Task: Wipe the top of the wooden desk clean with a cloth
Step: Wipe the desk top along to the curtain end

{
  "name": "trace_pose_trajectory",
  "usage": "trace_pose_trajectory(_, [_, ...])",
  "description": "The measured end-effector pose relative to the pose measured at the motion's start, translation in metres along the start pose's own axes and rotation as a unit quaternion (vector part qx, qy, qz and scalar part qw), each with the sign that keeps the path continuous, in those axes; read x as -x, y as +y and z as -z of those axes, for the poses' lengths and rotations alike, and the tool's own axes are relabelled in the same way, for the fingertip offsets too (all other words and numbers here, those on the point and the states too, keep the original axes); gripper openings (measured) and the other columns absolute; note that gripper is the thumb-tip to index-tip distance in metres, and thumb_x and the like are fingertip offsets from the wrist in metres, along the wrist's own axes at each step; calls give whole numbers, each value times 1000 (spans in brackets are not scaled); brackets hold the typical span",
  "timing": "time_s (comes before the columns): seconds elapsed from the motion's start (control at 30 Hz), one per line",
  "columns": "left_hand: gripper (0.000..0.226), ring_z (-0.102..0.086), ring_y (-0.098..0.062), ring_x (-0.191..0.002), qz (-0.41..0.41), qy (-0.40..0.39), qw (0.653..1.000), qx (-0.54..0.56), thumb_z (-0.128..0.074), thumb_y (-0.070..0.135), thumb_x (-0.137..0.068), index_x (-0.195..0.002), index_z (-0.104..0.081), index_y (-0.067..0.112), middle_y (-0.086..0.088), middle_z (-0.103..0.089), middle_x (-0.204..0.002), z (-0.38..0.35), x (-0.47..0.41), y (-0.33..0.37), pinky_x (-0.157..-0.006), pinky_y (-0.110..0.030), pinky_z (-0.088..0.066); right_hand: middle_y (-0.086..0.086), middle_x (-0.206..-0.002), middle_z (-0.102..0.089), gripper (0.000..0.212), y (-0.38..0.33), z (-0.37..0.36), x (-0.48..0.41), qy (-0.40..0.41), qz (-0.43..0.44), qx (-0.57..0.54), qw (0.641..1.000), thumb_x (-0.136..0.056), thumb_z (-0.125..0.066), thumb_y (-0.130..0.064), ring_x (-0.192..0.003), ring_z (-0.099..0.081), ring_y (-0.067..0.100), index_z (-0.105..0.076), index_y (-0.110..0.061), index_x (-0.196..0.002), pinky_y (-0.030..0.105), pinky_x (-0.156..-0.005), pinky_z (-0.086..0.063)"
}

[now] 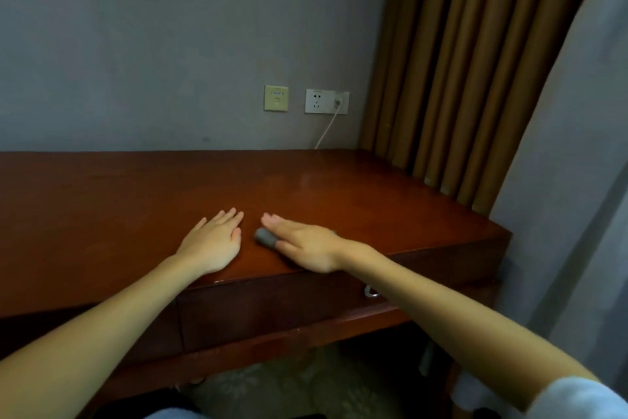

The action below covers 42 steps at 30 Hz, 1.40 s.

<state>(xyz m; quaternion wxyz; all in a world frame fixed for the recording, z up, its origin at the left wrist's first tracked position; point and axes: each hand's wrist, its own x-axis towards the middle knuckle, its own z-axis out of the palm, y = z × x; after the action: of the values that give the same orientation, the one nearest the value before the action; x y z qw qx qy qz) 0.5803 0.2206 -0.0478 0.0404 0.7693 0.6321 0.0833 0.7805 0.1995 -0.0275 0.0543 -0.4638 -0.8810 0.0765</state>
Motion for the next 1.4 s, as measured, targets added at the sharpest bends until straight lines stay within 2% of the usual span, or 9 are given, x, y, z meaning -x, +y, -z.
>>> trace_pose_trajectory(0.13, [50,-5,-12,-148,-5,3,1000,3,-17,29,-105,-154,-11,21,3,-6,-161,0,2,0,-120,-33,-5,-8,-158,-9,54,40,5,51,19,-11,-20,1000,-103,-31,-30,-145,-8,4,-11,-21,-152,17,-114,-5])
trace_pose_trajectory(0.33, [51,-4,-13,-148,2,0,1000,1,-16,29,-105,-154,-9,19,2,-5,-161,1,3,1,-120,-34,-4,5,-159,-14,55,182,36,58,83,-285,-51,953,-102,-34,-33,-146,-14,17,-20,-12,-151,29,-118,-9])
trace_pose_trajectory(0.47, [55,-1,-16,-148,42,11,999,-4,-19,34,-104,-154,-7,14,-2,-1,-161,1,5,2,-120,-37,-3,7,-159,-12,55,197,36,13,120,-410,-14,904,-103,-23,-35,-147,-13,23,-15,-9,-151,38,-119,-13])
trace_pose_trajectory(0.63, [57,-2,-18,-148,63,1,998,-8,-19,37,-104,-154,-7,11,-4,-3,-161,3,7,5,-121,-41,-2,11,-157,-21,53,125,25,-63,94,-328,-10,940,-102,-24,-36,-143,-25,28,-23,-9,-148,42,-117,-21])
trace_pose_trajectory(0.77, [57,-4,-18,-148,64,0,998,-1,-19,37,-104,-154,-9,12,-3,-5,-161,4,6,5,-121,-40,-3,9,-157,-21,54,32,15,-90,40,-175,-35,983,-103,-23,-39,-143,-25,25,-22,-10,-149,39,-116,-20])
trace_pose_trajectory(1.03, [54,-4,-17,-148,64,5,998,1,-19,27,-104,-154,-9,11,-3,-4,-161,3,6,5,-121,-39,-3,-10,-158,-10,52,-15,-5,14,17,45,-21,999,-104,-29,-29,-144,-8,2,-12,-20,-152,16,-113,-5])
trace_pose_trajectory(1.1, [54,-3,-17,-148,59,4,998,4,-18,27,-104,-154,-9,10,-4,-3,-161,2,6,3,-121,-40,-3,-15,-155,-10,52,8,-2,48,33,26,-24,999,-103,-30,-30,-142,-7,-3,-12,-24,-152,13,-113,-4])
trace_pose_trajectory(1.2, [54,-3,-18,-148,59,1,998,7,-18,28,-103,-154,-8,10,-4,-3,-161,1,6,2,-121,-41,-2,-10,-157,-13,52,79,11,72,55,-104,-31,993,-103,-32,-31,-143,-13,3,-16,-22,-151,14,-112,-8])
trace_pose_trajectory(1.4, [54,-3,-18,-148,61,-1,998,7,-17,27,-103,-154,-9,10,-4,-3,-161,1,4,4,-121,-40,-2,7,-160,-9,53,170,34,41,82,-319,-39,943,-104,-26,-29,-147,-11,18,-14,-9,-151,33,-119,-9])
